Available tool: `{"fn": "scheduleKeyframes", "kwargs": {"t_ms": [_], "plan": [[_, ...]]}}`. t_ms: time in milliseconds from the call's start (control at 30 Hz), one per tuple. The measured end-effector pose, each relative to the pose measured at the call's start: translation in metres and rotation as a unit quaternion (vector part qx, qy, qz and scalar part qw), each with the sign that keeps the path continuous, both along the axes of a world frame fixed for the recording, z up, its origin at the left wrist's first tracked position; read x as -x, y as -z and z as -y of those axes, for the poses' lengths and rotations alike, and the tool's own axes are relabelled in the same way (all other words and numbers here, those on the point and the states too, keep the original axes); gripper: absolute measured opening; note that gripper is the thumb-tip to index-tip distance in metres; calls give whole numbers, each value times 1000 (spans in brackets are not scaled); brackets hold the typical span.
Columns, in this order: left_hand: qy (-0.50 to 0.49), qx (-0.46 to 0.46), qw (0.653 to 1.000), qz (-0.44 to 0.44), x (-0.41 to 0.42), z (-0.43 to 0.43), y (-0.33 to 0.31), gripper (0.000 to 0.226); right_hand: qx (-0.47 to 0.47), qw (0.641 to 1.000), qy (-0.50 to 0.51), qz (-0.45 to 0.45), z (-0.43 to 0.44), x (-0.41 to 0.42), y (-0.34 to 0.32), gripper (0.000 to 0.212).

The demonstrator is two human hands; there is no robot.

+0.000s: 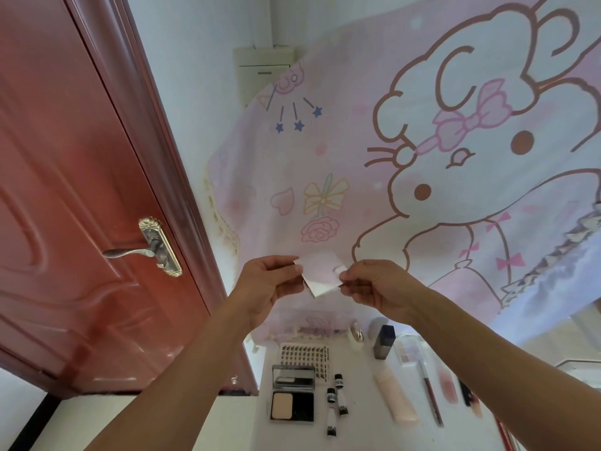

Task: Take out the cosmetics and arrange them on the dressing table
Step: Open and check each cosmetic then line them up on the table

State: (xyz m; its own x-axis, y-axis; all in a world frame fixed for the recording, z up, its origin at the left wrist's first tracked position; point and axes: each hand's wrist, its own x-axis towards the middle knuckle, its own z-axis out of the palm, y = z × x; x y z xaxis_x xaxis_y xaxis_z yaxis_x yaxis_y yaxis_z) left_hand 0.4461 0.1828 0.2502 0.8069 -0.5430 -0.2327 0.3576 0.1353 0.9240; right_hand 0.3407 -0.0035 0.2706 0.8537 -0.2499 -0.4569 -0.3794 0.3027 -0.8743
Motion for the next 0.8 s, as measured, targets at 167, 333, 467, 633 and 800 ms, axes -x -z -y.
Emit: {"fn": "scheduleKeyframes", "kwargs": {"t_ms": [167, 333, 467, 633, 800], "plan": [[12, -33, 999, 15, -4, -3, 3, 18, 74, 995, -62, 0, 0, 1, -5, 8], [39, 42, 998, 3, 1, -2, 5, 29, 7, 1000, -27, 14, 2, -1, -3, 16], [100, 46, 993, 35, 5, -4, 5, 55, -67, 997, 30, -4, 5, 0, 1, 9], [85, 56, 994, 37, 10, -1, 3, 53, -92, 996, 12, -12, 2, 1, 0, 19], [79, 115, 990, -3, 9, -2, 4, 54, -100, 995, -9, -10, 0, 2, -4, 26]]}}
